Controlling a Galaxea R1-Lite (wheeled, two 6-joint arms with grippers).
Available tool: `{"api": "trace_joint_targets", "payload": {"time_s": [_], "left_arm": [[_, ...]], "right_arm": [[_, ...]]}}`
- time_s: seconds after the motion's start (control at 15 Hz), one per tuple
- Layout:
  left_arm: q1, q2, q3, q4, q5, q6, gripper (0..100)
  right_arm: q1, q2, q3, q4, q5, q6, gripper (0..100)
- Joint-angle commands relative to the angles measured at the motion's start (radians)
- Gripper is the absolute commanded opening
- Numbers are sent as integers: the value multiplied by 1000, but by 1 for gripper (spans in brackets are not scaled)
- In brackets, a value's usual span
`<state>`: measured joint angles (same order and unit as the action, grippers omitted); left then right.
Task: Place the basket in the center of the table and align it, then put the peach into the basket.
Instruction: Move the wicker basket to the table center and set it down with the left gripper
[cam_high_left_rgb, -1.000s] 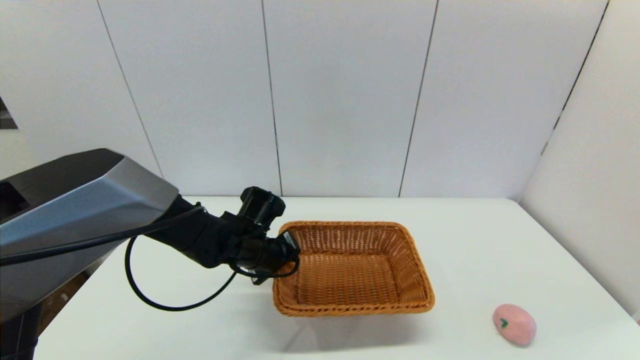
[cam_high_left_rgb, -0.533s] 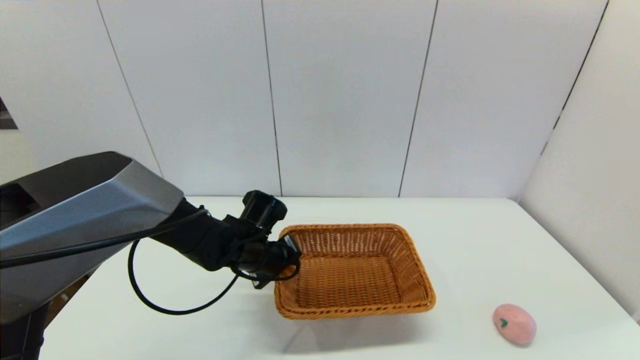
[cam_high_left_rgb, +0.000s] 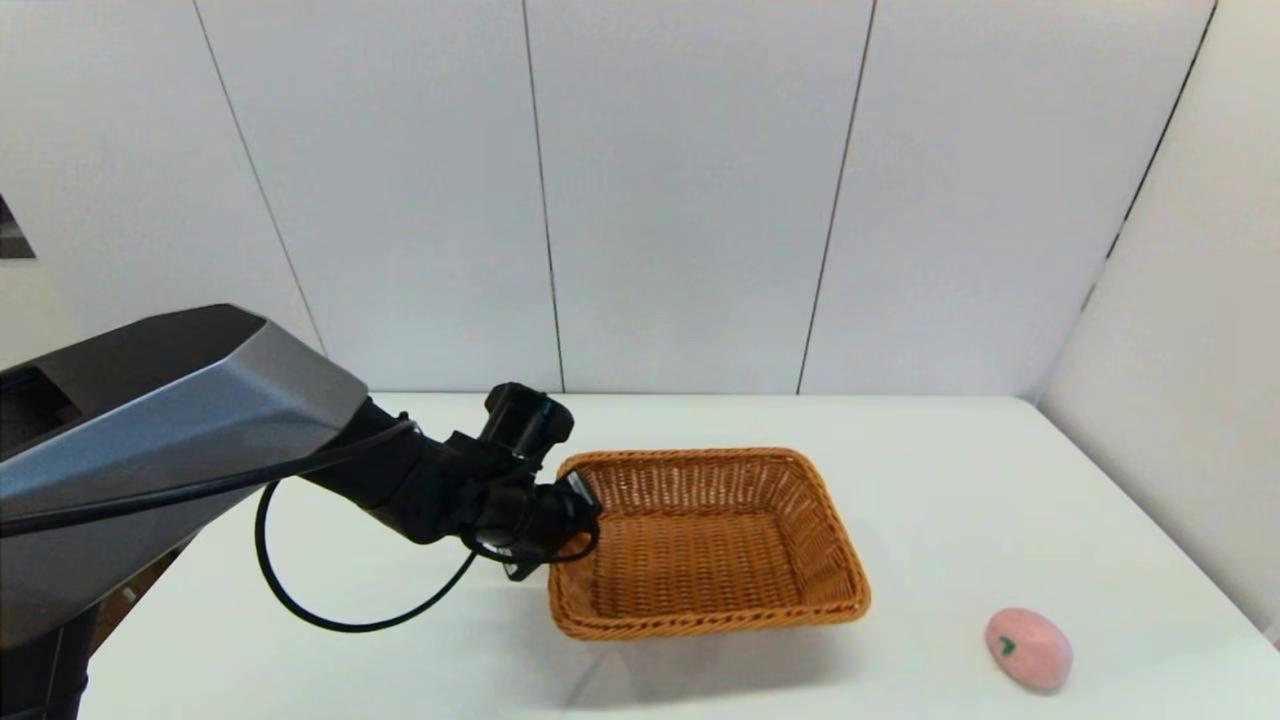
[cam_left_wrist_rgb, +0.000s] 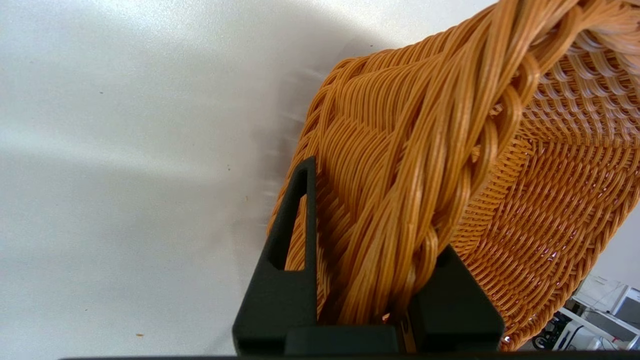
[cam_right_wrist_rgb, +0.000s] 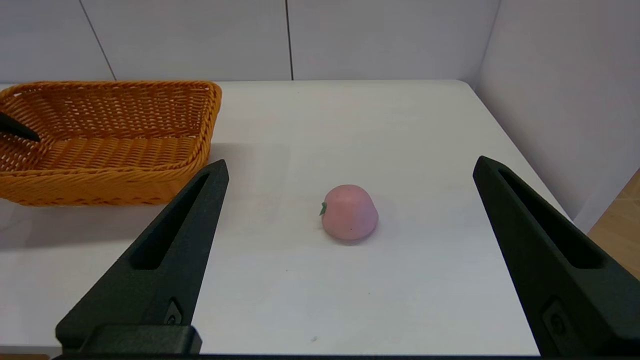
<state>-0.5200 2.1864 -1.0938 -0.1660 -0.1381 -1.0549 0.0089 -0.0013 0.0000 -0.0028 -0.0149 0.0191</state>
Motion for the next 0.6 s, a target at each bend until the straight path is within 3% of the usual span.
{"api": "trace_joint_targets", "payload": {"time_s": [0.07,0.6], "left_arm": [[0,-2,2,-1,-3,-4,0],[3,-2,6,-18,-37,7,0]], "right_arm": [[0,0,0,0,0,1,100],[0,0,0,-2,0,1,100]]}}
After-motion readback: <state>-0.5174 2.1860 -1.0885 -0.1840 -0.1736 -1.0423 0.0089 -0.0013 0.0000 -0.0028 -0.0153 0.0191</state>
